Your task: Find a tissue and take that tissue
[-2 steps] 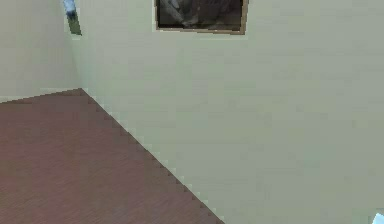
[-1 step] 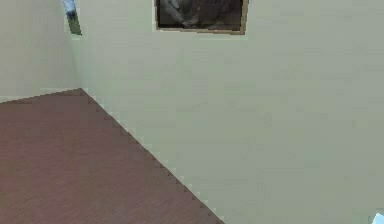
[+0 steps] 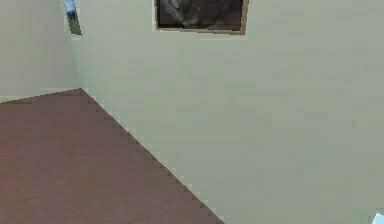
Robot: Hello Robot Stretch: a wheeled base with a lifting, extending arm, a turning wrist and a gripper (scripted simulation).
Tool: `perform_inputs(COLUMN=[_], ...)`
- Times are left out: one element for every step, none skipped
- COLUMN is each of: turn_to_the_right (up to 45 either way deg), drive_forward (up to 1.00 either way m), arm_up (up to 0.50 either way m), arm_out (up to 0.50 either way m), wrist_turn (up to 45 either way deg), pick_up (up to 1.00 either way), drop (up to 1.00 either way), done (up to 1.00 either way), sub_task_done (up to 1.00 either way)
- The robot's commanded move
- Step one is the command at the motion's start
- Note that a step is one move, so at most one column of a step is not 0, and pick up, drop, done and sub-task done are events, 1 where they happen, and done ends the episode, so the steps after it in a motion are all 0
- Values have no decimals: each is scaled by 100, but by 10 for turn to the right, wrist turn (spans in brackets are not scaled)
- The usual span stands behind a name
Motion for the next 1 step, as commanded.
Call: perform_inputs(turn_to_the_right=[0], drive_forward=[0], arm_up=[0], arm_out=[0], wrist_turn=[0], pick_up=[0], drop=[0], done=[100], sub_task_done=[0])
